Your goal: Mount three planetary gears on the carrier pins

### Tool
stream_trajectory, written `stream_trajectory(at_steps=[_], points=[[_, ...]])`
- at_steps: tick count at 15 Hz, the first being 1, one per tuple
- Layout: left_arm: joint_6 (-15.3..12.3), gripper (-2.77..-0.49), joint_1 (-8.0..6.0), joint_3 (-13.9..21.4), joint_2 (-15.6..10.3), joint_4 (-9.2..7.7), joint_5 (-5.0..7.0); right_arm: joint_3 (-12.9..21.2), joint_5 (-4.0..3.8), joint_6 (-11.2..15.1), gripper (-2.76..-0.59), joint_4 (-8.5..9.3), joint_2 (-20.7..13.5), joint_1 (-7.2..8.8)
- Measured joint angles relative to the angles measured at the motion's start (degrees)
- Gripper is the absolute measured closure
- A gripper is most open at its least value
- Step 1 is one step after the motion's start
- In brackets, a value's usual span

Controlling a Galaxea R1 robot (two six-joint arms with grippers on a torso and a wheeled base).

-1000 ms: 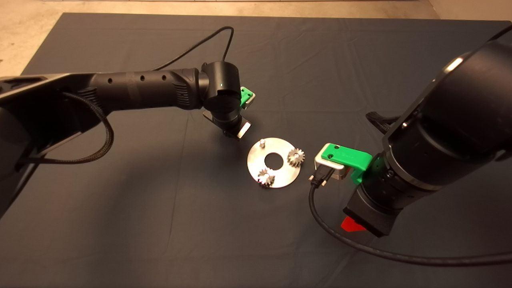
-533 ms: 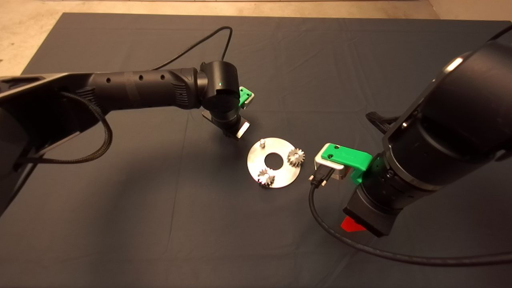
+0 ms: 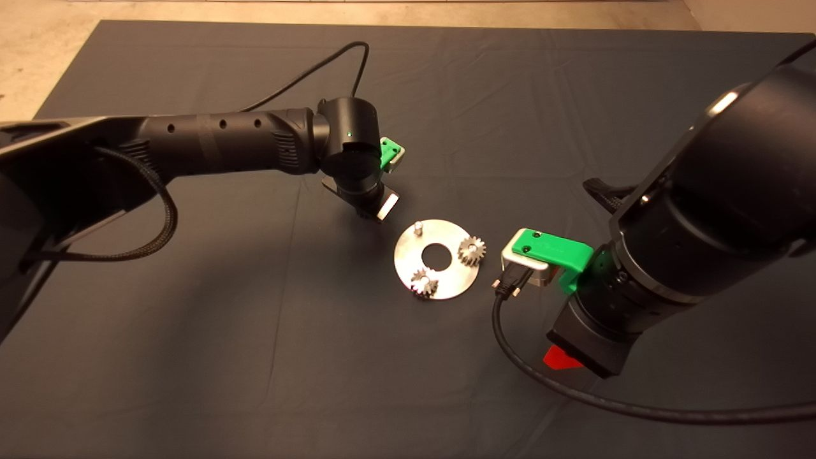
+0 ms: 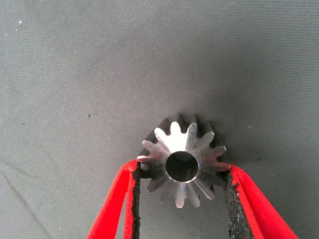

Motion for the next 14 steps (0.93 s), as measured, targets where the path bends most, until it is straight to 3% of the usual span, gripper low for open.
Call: stream_trajectory(at_steps=[14], points=[[0.0,-0.58,-0.05,1.0,-0.4,-0.05,-0.27,0.0,0.00,0.0,-1.60,0.00,0.0,0.00]])
